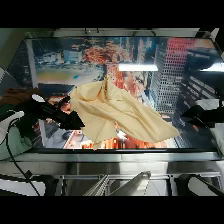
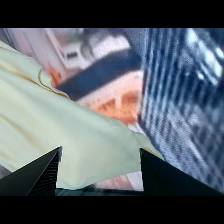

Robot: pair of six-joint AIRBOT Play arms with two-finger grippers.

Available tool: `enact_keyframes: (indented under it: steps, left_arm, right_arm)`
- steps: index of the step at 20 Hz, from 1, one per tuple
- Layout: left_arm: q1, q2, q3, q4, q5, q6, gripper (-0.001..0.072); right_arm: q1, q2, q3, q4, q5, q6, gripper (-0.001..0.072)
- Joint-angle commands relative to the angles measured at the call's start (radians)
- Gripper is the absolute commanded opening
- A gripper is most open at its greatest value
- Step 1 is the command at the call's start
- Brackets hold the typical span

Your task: Fold the shirts.

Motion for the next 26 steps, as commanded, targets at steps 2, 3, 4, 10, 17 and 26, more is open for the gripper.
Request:
enact_keyframes:
  steps: [2,3,4,10,17,26]
  left_arm:
    - [0.003,-0.009,-0.005,-0.011,0.094,0.040,0.0058]
    - [0.012,-0.008,-0.005,-0.011,0.084,0.049,0.0015]
    - [0.027,-0.008,-0.005,-0.011,0.051,0.051,0.0016]
    - [0.150,0.064,-0.005,-0.010,-0.070,0.079,0.0017]
    - [0.242,0.129,-0.005,-0.010,-0.155,0.079,0.0017]
    - [0.251,0.379,0.033,-0.731,-0.401,0.328,0.0017]
  right_arm:
    - [-0.005,-0.003,0.001,-0.018,-0.002,-0.003,0.0546]
    - [-0.006,-0.007,0.001,-0.020,-0.002,-0.003,0.0546]
    - [-0.006,-0.015,0.001,-0.031,-0.002,-0.004,0.0546]
    - [-0.003,-0.226,0.001,-0.023,0.060,-0.148,0.0546]
    - [0.034,-0.413,-0.013,0.148,0.164,-0.315,0.0351]
    - [0.061,-0.162,0.199,0.806,0.527,-0.476,0.0018]
